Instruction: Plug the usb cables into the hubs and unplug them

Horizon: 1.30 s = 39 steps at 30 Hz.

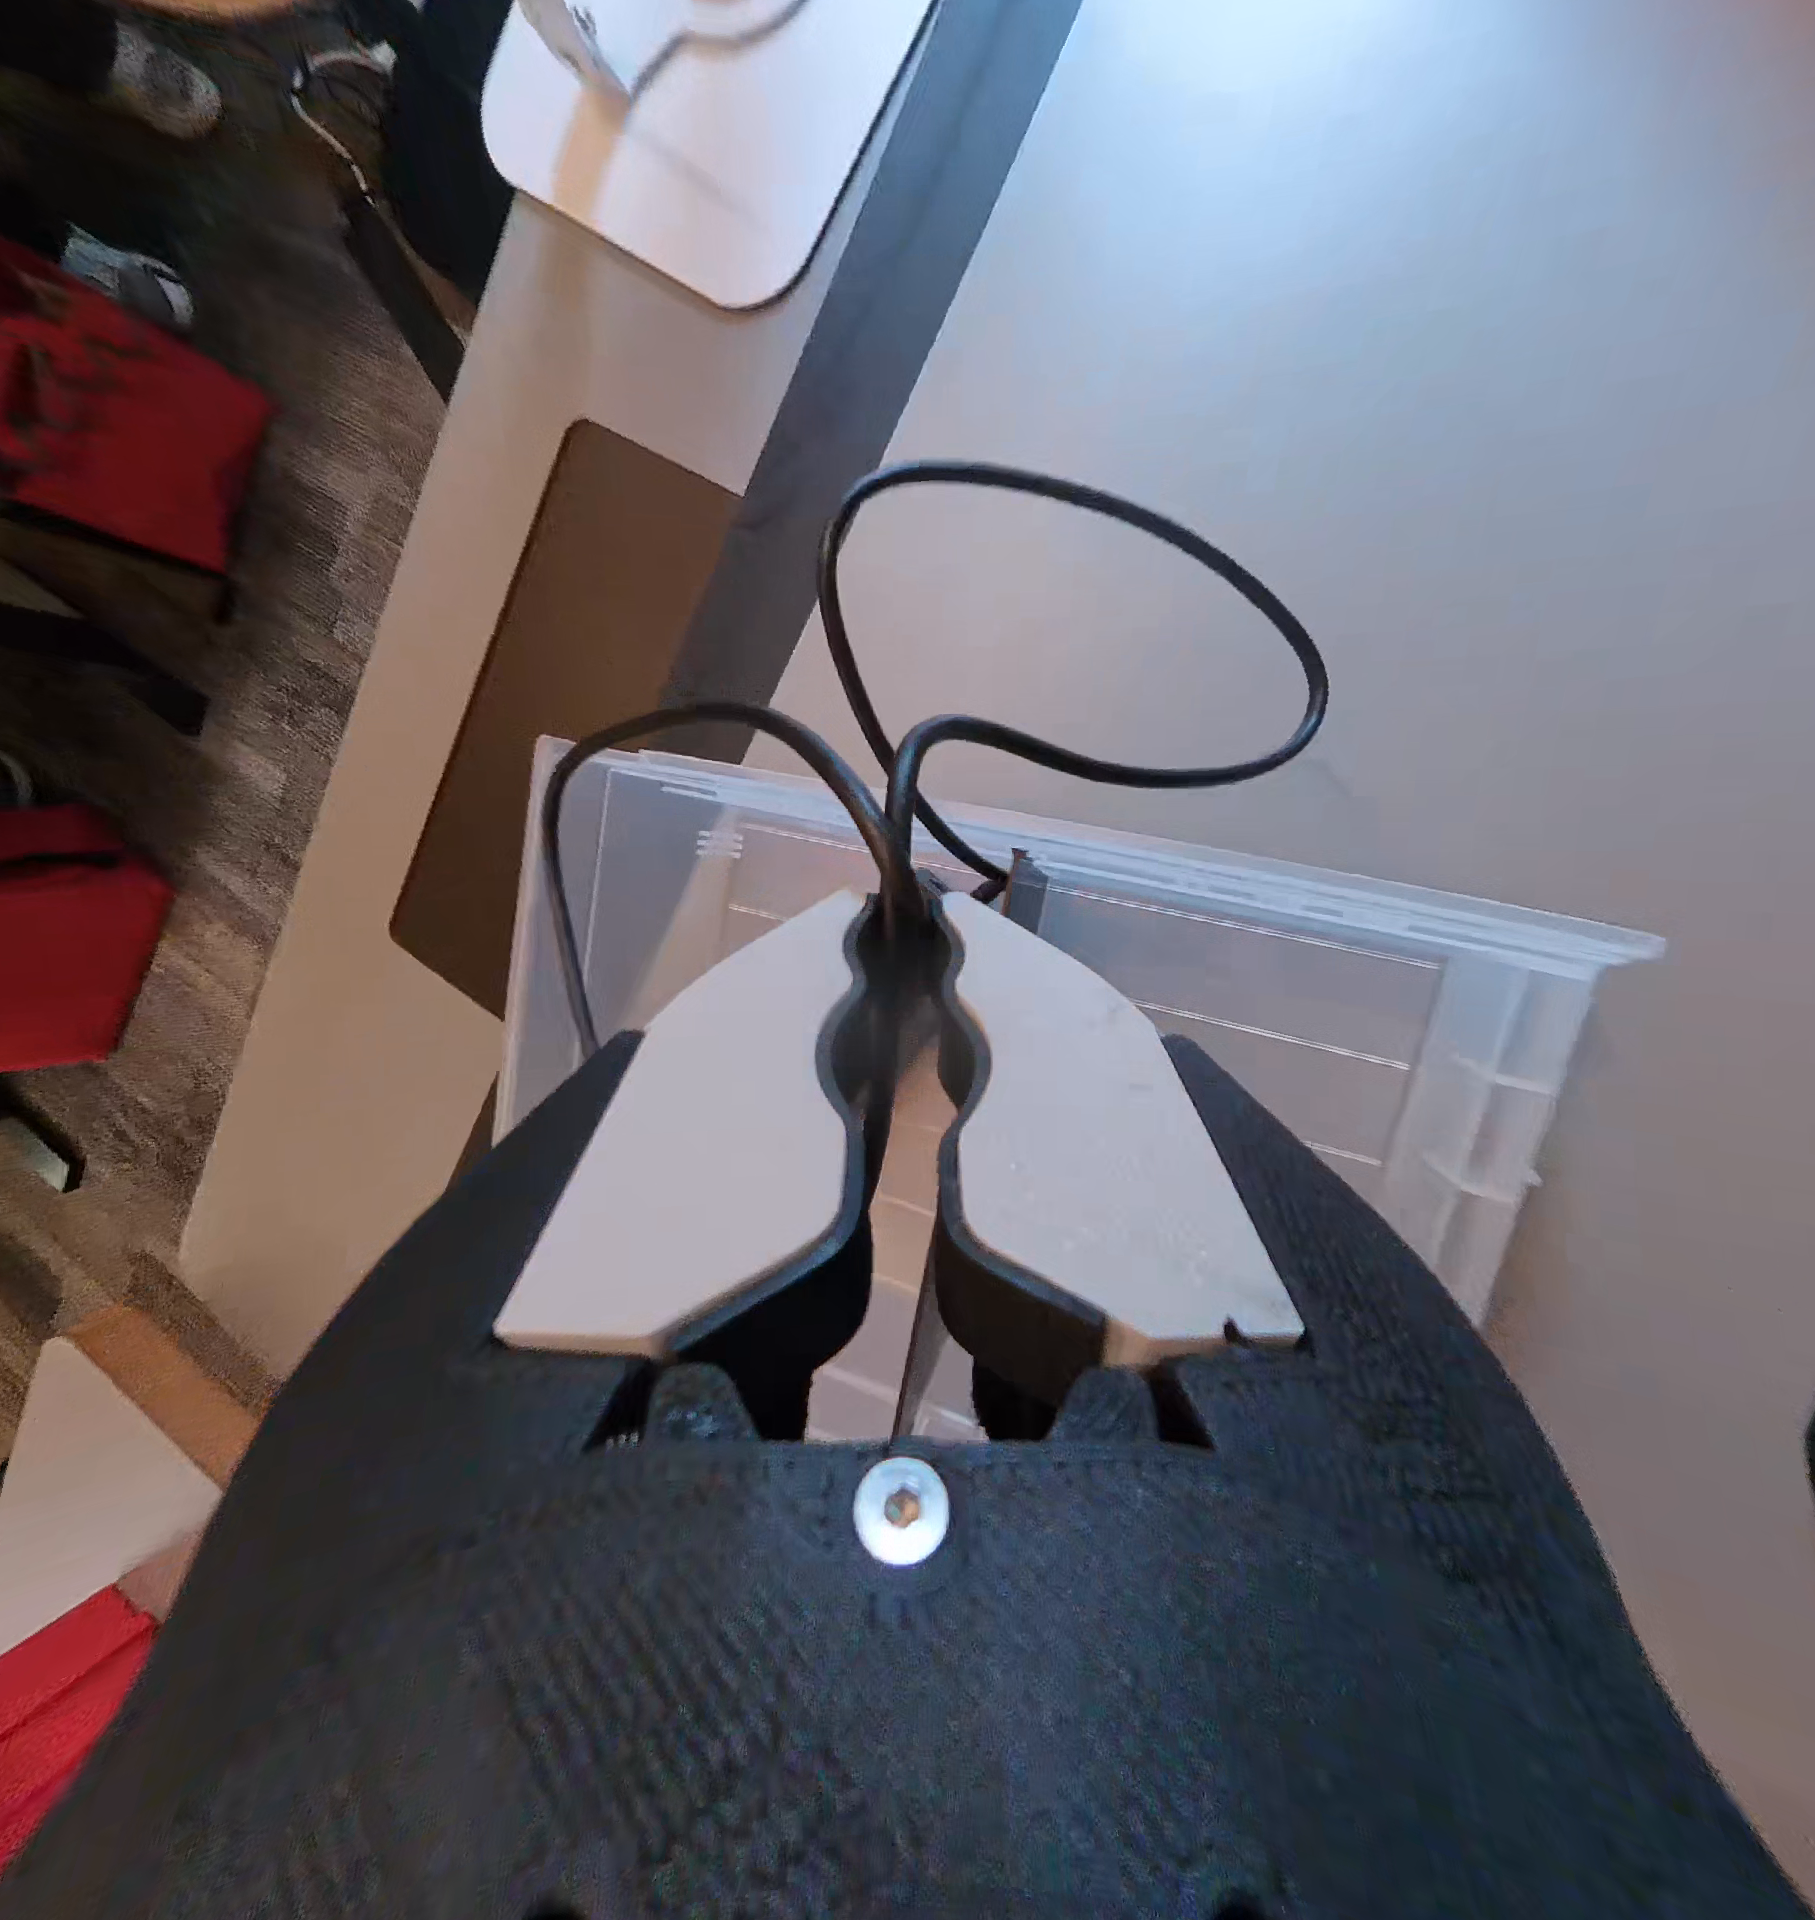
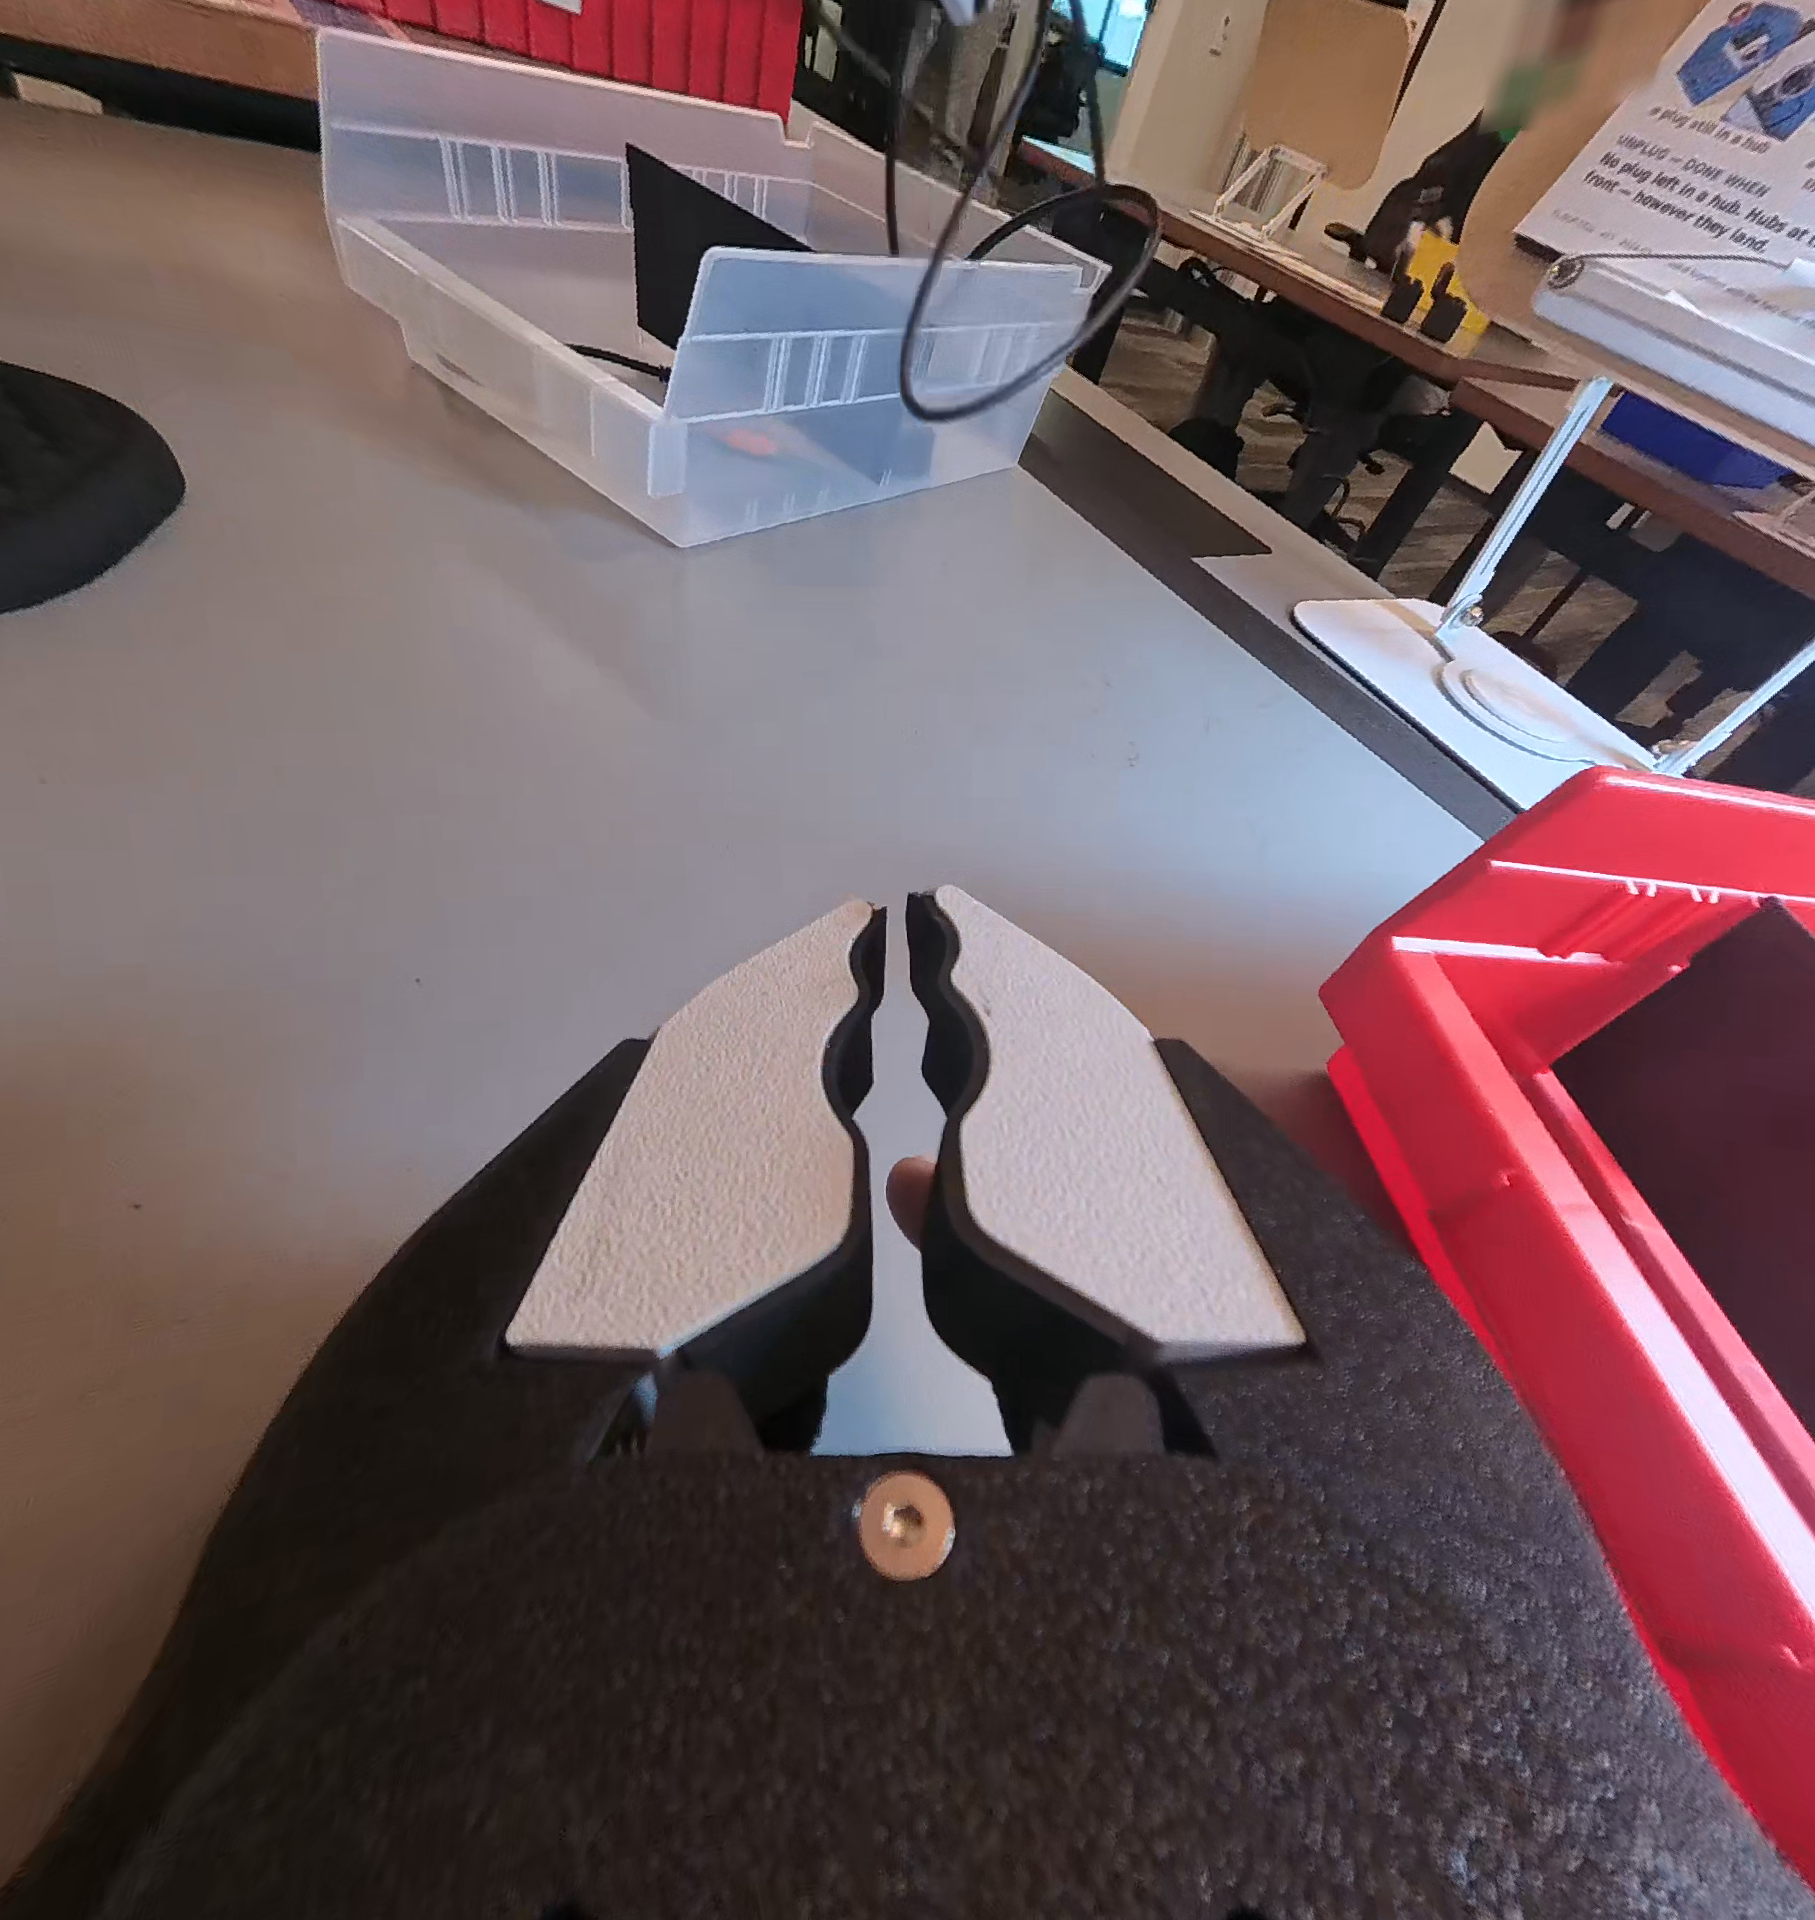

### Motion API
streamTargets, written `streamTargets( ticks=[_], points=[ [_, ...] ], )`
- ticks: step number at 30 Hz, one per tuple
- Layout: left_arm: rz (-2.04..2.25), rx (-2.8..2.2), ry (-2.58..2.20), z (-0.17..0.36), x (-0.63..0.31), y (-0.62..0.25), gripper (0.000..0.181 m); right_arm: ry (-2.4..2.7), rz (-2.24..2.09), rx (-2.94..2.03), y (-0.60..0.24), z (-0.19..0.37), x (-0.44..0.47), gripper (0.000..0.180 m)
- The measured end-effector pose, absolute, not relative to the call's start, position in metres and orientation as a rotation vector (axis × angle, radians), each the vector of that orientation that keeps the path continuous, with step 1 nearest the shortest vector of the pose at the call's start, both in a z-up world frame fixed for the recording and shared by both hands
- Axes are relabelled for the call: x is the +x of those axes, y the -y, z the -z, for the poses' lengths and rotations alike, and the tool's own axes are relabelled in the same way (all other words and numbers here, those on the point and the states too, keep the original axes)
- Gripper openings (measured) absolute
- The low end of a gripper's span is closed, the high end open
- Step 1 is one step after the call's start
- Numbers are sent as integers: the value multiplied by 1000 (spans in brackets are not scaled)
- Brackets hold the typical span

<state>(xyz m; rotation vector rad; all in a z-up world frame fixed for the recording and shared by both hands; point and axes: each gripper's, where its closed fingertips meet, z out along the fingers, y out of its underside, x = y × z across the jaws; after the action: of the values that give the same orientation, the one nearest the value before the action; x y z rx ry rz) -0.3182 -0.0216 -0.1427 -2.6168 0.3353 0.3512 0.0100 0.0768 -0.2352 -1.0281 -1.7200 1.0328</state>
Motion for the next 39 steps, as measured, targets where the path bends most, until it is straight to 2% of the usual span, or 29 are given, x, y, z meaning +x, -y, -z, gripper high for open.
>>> streamTargets(
  ticks=[4, 9, 15, 19, 26, 33, 39],
  points=[
    [-260, -2615, -287, 172, -324, 13, 10, 1738, -1022, -1018, -76, 238, 10, 4],
    [-120, -2605, -231, 199, -320, 3, 27, 1746, -1039, -1026, -75, 238, 10, 4],
    [11, -2566, -208, 211, -310, -10, 20, 1746, -1045, -1033, -77, 238, 11, 4],
    [-116, -2591, -180, 207, -320, -12, 10, 1748, -1035, -1036, -78, 238, 12, 4],
    [-389, -2603, -161, 143, -337, 7, 9, 1763, -1030, -1025, -76, 239, 12, 4],
    [-746, -2493, -188, 44, -346, 28, 9, 1756, -1024, -1003, -74, 236, 13, 4],
    [-872, -2276, -292, -50, -305, 27, 9, 1732, -1047, -967, -72, 230, 11, 6]
  ],
)
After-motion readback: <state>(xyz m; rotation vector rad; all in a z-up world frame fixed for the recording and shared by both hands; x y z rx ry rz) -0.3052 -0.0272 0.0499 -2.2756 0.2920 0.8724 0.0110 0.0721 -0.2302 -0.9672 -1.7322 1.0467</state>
